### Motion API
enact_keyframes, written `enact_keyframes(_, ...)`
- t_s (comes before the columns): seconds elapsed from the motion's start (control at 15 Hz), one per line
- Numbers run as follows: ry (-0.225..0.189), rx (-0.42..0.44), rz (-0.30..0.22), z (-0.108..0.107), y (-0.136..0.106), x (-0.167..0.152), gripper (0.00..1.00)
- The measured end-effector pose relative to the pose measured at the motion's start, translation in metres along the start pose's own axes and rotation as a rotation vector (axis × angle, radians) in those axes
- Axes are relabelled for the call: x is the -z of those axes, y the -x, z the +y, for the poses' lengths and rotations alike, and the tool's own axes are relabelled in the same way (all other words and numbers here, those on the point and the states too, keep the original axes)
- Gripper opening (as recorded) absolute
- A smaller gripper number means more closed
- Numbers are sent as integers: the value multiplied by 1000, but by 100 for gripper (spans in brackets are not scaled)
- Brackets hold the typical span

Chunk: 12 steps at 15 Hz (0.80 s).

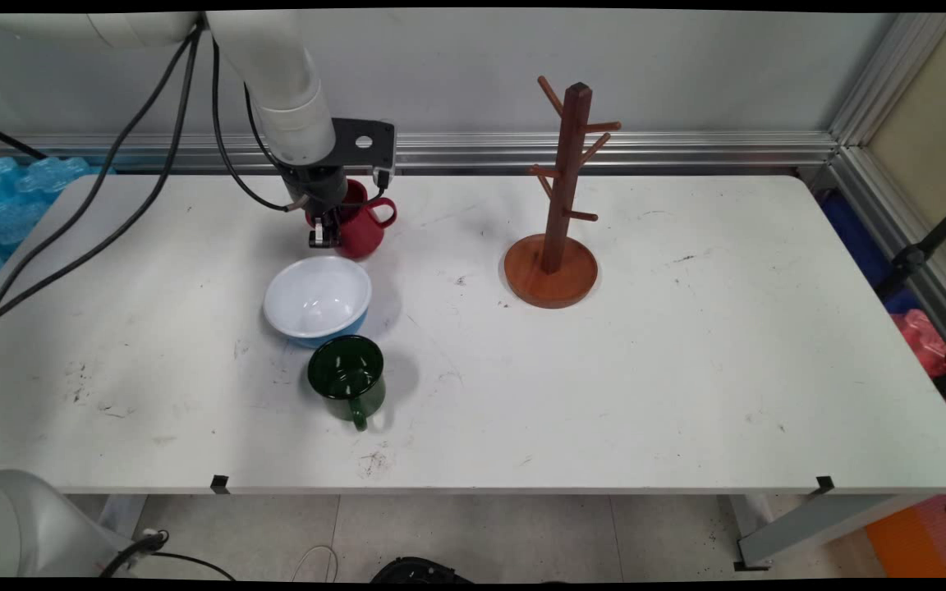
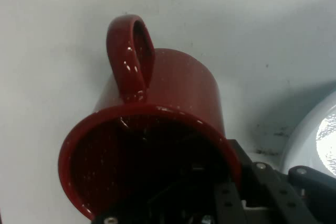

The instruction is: Place the picked object on the table

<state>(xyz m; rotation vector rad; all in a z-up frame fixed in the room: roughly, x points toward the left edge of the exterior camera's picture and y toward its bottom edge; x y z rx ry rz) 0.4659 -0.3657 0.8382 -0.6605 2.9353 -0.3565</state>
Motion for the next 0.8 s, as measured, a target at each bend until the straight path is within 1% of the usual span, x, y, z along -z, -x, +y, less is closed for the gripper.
enact_keyframes(0.2, 0, -13, -12, 1, -1, -6, 0)
enact_keyframes(0.27, 0, -17, -14, 2, -2, -8, 100)
enact_keyframes(0.6, -2, -24, -9, 3, -6, -13, 100)
enact_keyframes(0.8, -7, -27, 9, 1, -10, -14, 100)
